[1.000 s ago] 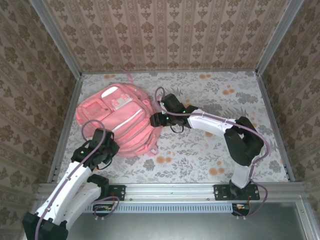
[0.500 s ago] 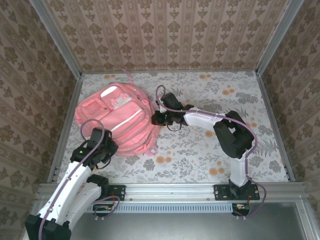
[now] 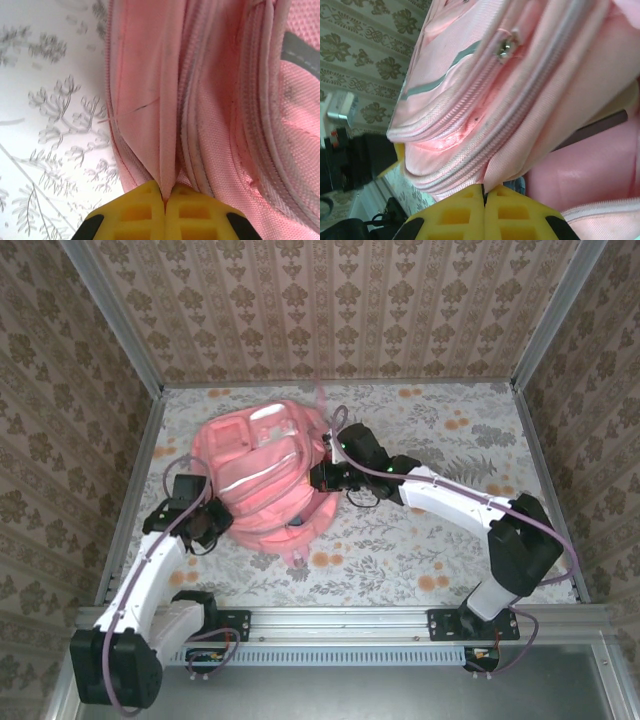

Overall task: Pack the student bag
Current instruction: Rotate the student bag at the top-center of the table.

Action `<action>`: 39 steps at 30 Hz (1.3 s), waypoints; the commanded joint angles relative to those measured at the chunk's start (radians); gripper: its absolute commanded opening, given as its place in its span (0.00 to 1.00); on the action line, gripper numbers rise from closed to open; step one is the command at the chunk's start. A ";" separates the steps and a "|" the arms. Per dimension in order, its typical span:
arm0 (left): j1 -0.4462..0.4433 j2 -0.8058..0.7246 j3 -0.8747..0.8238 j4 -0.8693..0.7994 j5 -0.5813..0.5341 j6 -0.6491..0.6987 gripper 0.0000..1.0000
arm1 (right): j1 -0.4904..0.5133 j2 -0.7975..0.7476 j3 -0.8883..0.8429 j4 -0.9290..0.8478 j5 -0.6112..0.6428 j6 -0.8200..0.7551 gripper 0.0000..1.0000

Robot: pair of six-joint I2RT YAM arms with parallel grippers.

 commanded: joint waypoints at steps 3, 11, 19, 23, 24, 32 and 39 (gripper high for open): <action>0.021 0.051 0.087 0.018 0.006 0.095 0.23 | 0.027 -0.036 0.013 -0.030 0.080 -0.024 0.00; -0.101 -0.154 0.022 -0.036 0.046 -0.120 0.45 | 0.024 -0.013 0.020 -0.036 0.161 0.001 0.00; -0.315 -0.165 -0.118 0.160 -0.043 -0.332 0.49 | 0.033 -0.021 0.035 -0.038 0.163 0.006 0.04; -0.344 -0.097 -0.114 0.285 -0.063 -0.328 0.54 | 0.034 -0.035 0.012 -0.036 0.169 0.018 0.04; -0.346 -0.084 -0.114 0.300 -0.068 -0.333 0.54 | 0.035 -0.040 0.008 -0.035 0.170 0.020 0.04; -0.403 0.009 -0.133 0.374 -0.108 -0.369 0.55 | 0.045 -0.061 -0.010 -0.036 0.179 0.030 0.04; -0.457 0.054 -0.139 0.359 -0.163 -0.410 0.18 | 0.051 -0.062 -0.015 -0.034 0.181 0.040 0.04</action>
